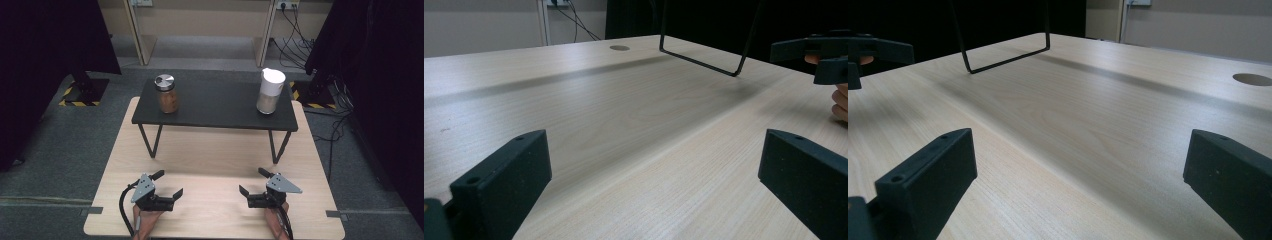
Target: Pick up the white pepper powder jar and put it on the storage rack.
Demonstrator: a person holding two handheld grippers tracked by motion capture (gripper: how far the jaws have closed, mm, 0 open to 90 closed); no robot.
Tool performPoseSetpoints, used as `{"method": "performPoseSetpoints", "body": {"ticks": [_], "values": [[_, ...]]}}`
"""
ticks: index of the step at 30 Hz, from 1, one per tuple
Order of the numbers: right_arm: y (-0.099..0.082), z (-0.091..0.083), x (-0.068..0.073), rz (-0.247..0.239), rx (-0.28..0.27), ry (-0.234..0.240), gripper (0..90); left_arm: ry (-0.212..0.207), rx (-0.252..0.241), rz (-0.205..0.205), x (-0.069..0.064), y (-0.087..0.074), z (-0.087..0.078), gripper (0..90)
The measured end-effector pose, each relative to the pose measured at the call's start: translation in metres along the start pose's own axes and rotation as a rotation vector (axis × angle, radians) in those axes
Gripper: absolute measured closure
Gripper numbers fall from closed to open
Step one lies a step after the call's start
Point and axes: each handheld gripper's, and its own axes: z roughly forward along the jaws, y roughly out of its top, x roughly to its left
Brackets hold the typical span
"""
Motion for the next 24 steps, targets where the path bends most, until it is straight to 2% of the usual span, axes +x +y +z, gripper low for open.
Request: {"method": "performPoseSetpoints", "body": {"ticks": [7,24], "values": [[0.0021,0.0012,0.0035,-0.014,0.013,-0.014,0.6,0.0,0.004,0.007,-0.0011,0.0006,-0.0002,0.0],[0.0025,0.0022,0.0026,-0.004,0.019,-0.015,0.7,-0.003,0.005,0.005,-0.0004,0.0007,0.0003,0.0]]}}
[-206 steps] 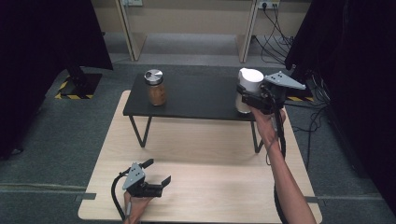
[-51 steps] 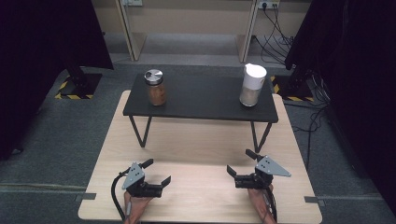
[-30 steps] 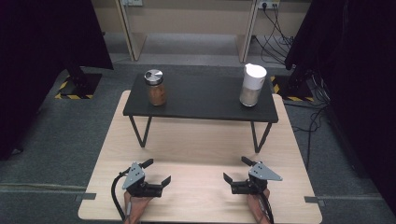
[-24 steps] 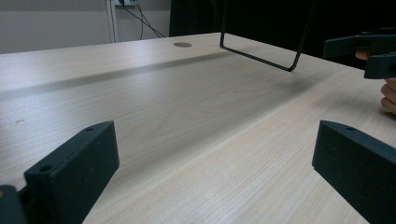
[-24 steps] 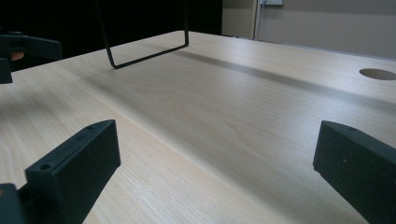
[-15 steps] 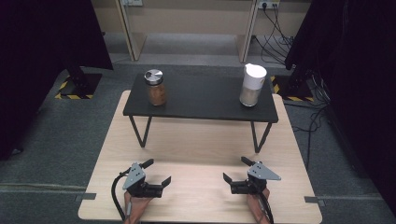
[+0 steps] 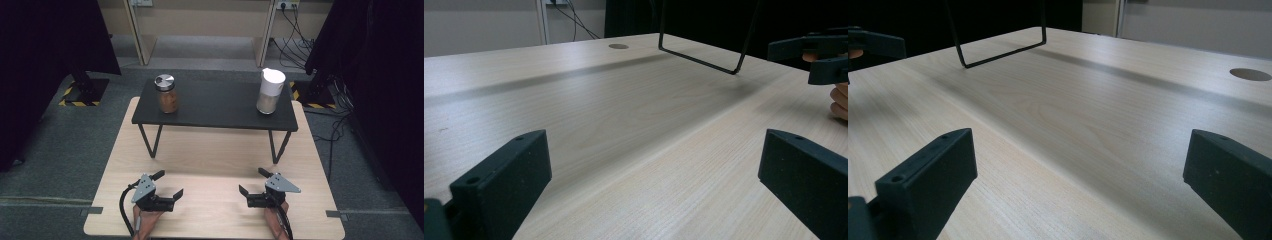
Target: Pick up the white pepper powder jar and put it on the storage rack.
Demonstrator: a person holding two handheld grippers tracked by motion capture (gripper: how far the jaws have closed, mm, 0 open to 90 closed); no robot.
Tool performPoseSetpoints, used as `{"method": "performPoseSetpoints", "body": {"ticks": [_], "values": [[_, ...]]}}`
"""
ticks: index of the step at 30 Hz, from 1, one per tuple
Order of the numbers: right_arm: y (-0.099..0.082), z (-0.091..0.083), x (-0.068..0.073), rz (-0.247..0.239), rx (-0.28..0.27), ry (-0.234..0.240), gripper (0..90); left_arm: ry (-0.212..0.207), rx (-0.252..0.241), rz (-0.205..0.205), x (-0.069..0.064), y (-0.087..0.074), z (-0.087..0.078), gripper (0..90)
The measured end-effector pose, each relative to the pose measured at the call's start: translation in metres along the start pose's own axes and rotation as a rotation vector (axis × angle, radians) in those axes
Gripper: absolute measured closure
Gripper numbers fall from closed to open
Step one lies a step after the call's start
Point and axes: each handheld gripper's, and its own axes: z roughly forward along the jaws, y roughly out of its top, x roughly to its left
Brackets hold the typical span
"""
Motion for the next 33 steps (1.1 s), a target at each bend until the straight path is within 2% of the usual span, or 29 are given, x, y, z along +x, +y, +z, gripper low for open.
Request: {"method": "performPoseSetpoints", "body": {"ticks": [11,16,33], "values": [[0.0005,0.0005,0.0006,-0.004,0.004,-0.004,0.7,0.0,0.002,0.0,0.0,0.0003,0.0001,0.0],[0.0022,0.0013,0.0036,-0.024,0.012,-0.01,0.7,0.0,0.002,0.001,0.0001,0.0003,0.0002,0.0],[0.0019,0.0014,0.0028,-0.017,0.011,-0.01,0.7,-0.001,0.002,0.001,0.0001,0.0003,0.0003,0.0]]}}
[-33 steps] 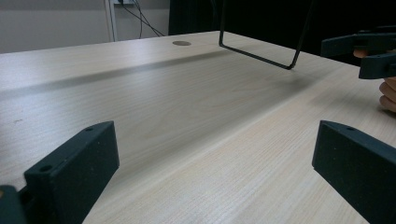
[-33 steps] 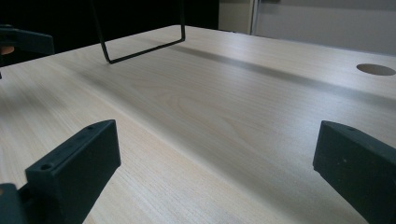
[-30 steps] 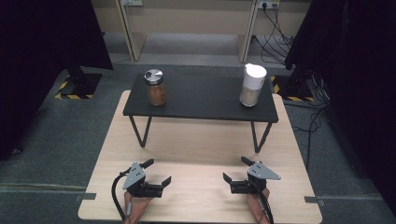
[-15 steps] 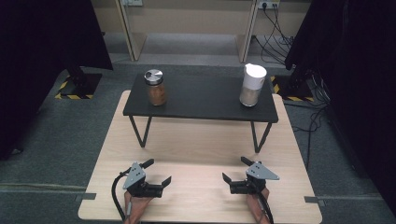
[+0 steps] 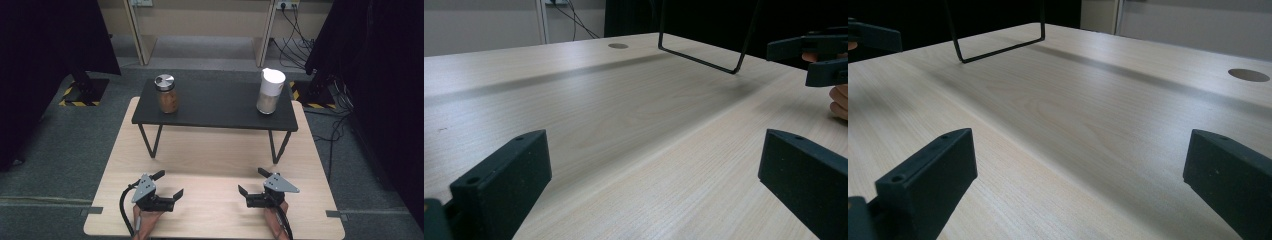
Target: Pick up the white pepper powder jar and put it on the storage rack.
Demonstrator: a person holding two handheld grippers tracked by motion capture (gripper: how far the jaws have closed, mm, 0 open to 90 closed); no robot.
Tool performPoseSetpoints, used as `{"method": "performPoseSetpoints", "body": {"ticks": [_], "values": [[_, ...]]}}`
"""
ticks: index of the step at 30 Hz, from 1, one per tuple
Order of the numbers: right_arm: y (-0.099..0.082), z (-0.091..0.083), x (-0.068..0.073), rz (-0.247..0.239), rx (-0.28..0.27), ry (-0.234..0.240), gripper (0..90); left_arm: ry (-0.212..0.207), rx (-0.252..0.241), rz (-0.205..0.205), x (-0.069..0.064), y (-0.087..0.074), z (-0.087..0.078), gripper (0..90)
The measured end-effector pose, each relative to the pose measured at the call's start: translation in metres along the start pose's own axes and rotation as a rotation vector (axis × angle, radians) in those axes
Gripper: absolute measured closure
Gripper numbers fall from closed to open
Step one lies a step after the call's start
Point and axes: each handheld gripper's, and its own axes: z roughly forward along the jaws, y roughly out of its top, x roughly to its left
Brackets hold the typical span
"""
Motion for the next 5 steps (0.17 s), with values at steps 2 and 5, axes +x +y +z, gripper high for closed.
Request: {"method": "performPoseSetpoints", "body": {"ticks": [2,5], "values": [[-0.0004,-0.0001,-0.0001,0.001,-0.002,-0.001,0.7,0.0,0.0,0.001,0.0001,0.0,0.0,0.0],[-0.0004,0.0,-0.0002,0.002,-0.002,-0.001,0.7,0.0,-0.001,0.0,0.0001,-0.0001,0.0,0.0]]}}
